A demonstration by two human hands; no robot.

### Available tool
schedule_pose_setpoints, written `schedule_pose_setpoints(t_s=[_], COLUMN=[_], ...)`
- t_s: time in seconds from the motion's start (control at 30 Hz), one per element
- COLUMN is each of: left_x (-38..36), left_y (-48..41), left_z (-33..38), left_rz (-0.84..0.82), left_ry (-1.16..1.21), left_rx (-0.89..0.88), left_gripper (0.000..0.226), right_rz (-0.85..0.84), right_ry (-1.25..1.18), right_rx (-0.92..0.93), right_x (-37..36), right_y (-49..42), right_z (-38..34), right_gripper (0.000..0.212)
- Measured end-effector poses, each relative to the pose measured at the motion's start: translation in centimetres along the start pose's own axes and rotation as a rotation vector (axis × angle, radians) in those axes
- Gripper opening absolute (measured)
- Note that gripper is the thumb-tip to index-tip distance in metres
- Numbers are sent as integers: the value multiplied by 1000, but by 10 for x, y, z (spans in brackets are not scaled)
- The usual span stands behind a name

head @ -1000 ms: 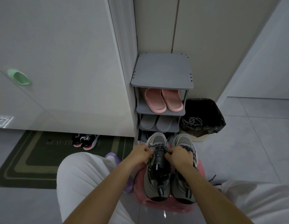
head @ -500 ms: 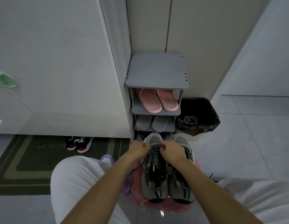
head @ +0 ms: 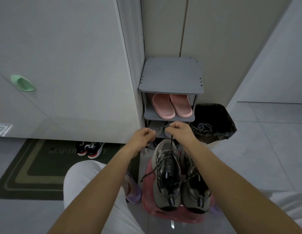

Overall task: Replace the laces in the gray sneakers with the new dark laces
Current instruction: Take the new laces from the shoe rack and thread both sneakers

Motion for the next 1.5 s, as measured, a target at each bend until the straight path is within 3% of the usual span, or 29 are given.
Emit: schedule_pose_setpoints(t_s=[0.1, 0.23, 0.43, 0.6, 0.73, 0.9, 1.0, 1.1, 1.17, 1.3, 1.5], left_x=[-1, -6, -6, -8, -15, -25, -27, -32, -35, -38, -41], left_y=[4, 11, 19, 22, 24, 27, 24, 21, 18, 13, 7], left_z=[-14, -31, -56, -58, -53, -45, -42, -42, -47, -54, -56], left_rz=[-9, -22, -24, -42, -15, 28, 117, 169, 199, 222, 188], left_ry=[-46, -111, -357, -411, -141, 119, 122, 72, 19, -100, -205], left_rx=[47, 77, 76, 107, 205, 287, 280, 246, 220, 159, 108], left_gripper=[10, 19, 16, 13, 12, 9, 10, 17, 24, 13, 31], right_rz=[17, 32, 82, -1, -88, -158, -191, -294, -319, -295, -270], right_ry=[-105, -144, -263, -286, -104, 218, 621, 850, 900, 890, 867], right_rx=[5, 0, -32, -29, -26, 13, 149, 230, 245, 238, 229], right_x=[13, 24, 31, 19, 4, -3, -6, -15, -17, -14, -15], right_y=[-1, -3, -4, -5, -5, -1, 5, 12, 14, 16, 12], right_z=[-11, -14, -4, -1, 9, 35, 52, 75, 85, 89, 91], right_gripper=[23, 19, 23, 10, 29, 29, 29, 36, 35, 29, 30])
Point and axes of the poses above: each hand's wrist, its own y-axis away from the middle knuckle, its own x-axis out of the back of the hand, z = x × y, the point moved 4 cm from there along -y, towards the middle knuckle, and after that the axes turned 6 degrees about z, right-handed, at the moved point
